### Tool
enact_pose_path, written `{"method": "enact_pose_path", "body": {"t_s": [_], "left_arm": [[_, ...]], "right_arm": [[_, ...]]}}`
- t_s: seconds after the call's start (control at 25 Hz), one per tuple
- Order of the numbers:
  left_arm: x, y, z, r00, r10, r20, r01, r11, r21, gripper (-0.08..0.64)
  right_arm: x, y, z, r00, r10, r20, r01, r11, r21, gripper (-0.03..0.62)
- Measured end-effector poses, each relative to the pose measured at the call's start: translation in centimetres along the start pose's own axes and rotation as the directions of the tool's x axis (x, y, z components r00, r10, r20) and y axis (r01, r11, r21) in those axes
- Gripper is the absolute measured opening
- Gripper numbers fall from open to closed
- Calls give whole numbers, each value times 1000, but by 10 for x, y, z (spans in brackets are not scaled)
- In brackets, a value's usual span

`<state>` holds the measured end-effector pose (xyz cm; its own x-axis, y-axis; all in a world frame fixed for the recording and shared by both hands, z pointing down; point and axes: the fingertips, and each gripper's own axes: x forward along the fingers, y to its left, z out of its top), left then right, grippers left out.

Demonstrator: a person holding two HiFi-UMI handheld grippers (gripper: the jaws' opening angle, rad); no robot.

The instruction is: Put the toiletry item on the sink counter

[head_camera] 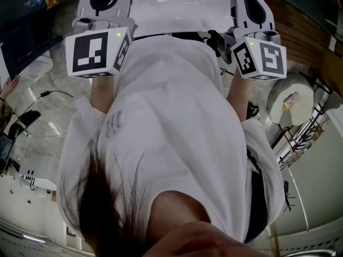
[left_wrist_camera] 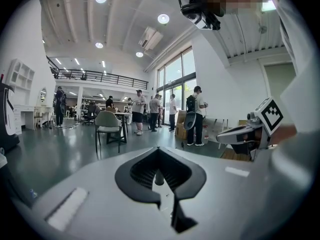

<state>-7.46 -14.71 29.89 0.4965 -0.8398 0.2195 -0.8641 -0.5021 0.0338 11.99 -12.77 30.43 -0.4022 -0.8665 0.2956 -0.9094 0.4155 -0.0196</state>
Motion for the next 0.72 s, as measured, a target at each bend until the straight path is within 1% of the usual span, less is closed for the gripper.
{"method": "enact_pose_path", "body": {"t_s": [0.4,0.72], "left_arm": [[-1,4,5,1000,-4,7,4,1000,-1,9],[5,9,3,1000,-19,-2,19,1000,20,9]], "right_arm": [[1,5,9,1000,3,5,-3,1000,-3,9],[6,3,10,1000,-7,6,7,1000,-3,11]]}}
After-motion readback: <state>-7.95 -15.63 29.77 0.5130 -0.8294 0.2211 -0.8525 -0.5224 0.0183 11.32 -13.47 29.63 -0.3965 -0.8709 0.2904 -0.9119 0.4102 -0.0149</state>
